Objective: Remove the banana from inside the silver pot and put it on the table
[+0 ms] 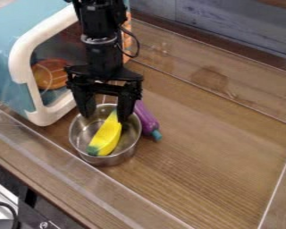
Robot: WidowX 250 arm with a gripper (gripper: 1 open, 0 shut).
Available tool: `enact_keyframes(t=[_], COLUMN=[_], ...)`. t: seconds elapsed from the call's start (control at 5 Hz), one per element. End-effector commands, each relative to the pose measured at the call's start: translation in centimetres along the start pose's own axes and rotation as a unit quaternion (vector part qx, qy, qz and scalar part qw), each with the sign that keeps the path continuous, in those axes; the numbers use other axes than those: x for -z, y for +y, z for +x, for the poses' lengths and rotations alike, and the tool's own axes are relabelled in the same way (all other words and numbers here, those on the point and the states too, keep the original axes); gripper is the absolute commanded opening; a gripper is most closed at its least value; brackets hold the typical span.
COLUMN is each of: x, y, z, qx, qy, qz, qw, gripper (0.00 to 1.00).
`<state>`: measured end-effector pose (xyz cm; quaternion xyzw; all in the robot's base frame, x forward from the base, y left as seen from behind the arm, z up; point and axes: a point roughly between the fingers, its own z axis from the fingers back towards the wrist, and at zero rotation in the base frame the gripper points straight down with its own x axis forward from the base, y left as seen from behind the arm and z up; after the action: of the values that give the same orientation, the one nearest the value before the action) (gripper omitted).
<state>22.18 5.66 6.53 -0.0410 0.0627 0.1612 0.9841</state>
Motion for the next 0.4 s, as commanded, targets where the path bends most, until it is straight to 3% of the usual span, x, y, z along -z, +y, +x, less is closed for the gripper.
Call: enact_keyframes(t=[0.0,0.2], x=[-0.91,-0.8], y=[0.18,0.17], z=[0.13,0.09], qx=[-0.007,-0.011], qy=[-0.023,-0.024], qz=[-0.004,-0.006], qw=[0.9997,0.9996], gripper=[1.0,1.0])
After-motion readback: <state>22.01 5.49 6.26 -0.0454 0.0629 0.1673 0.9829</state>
